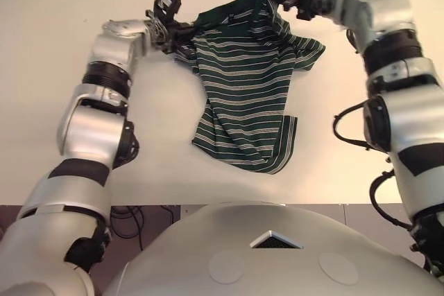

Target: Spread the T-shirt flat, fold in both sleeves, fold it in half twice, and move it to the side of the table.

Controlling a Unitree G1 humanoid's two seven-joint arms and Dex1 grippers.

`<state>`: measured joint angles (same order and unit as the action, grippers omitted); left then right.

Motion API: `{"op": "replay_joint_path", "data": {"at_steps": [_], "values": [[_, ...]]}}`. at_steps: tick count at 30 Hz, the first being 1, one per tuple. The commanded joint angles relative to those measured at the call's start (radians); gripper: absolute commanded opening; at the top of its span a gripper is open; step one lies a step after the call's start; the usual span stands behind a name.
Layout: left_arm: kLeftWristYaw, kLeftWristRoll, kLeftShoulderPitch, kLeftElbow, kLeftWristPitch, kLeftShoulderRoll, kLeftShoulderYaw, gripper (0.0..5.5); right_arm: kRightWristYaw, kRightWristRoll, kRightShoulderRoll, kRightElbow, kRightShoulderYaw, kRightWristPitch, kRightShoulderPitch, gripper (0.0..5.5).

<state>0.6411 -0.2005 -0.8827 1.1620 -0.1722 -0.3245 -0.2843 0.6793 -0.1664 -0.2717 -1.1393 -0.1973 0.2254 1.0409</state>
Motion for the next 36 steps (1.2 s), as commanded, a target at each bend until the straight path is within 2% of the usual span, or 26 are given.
{"op": "replay_joint_path", "data": {"at_steps": [1, 3, 4, 6, 9, 11, 15, 19, 22, 24, 26, 32, 36], "values": [[-0.086, 0.074, -0.045, 0.107, 0.048, 0.026, 0.046, 0.00, -0.101, 0.088, 0.033, -0.103, 0.008, -0.073, 0.040, 0.01], [-0.135, 0.080, -0.066, 0.132, 0.059, 0.034, 0.094, 0.00, -0.140, 0.121, 0.056, -0.134, 0.014, -0.088, 0.040, 0.01], [-0.141, 0.083, -0.074, 0.137, 0.059, 0.039, 0.113, 0.26, -0.145, 0.130, 0.066, -0.142, 0.020, -0.089, 0.038, 0.00], [-0.128, 0.093, -0.083, 0.142, 0.059, 0.049, 0.138, 0.46, -0.148, 0.146, 0.077, -0.149, 0.027, -0.103, 0.036, 0.29], [-0.212, 0.093, -0.092, 0.146, 0.073, 0.055, 0.200, 0.96, -0.181, 0.149, 0.090, -0.143, 0.064, -0.149, 0.036, 0.85], [-0.265, 0.068, -0.089, 0.139, 0.095, 0.051, 0.262, 0.98, -0.222, 0.153, 0.089, -0.131, 0.085, -0.199, 0.035, 1.14], [-0.287, 0.035, -0.071, 0.107, 0.137, 0.021, 0.361, 0.98, -0.293, 0.189, 0.065, -0.090, 0.096, -0.332, 0.026, 1.14], [-0.150, -0.006, 0.038, -0.071, 0.147, -0.061, 0.418, 0.98, -0.034, 0.119, 0.026, 0.118, 0.119, -0.409, -0.090, 1.14], [0.043, -0.078, 0.248, -0.412, -0.017, -0.116, 0.397, 0.98, 0.173, 0.021, -0.038, 0.324, 0.140, -0.245, -0.237, 1.14], [0.121, -0.120, 0.413, -0.647, -0.142, -0.155, 0.364, 0.98, 0.194, -0.024, -0.080, 0.384, 0.180, -0.115, -0.309, 1.14], [0.146, -0.138, 0.509, -0.786, -0.235, -0.168, 0.342, 0.98, 0.151, -0.035, -0.097, 0.386, 0.214, -0.041, -0.346, 1.14], [0.131, -0.119, 0.610, -0.950, -0.391, -0.156, 0.274, 0.98, -0.044, 0.003, -0.057, 0.342, 0.245, 0.058, -0.372, 1.14], [0.095, -0.070, 0.590, -0.891, -0.395, -0.136, 0.235, 0.98, -0.095, 0.007, -0.032, 0.332, 0.241, 0.097, -0.375, 1.14]]}}
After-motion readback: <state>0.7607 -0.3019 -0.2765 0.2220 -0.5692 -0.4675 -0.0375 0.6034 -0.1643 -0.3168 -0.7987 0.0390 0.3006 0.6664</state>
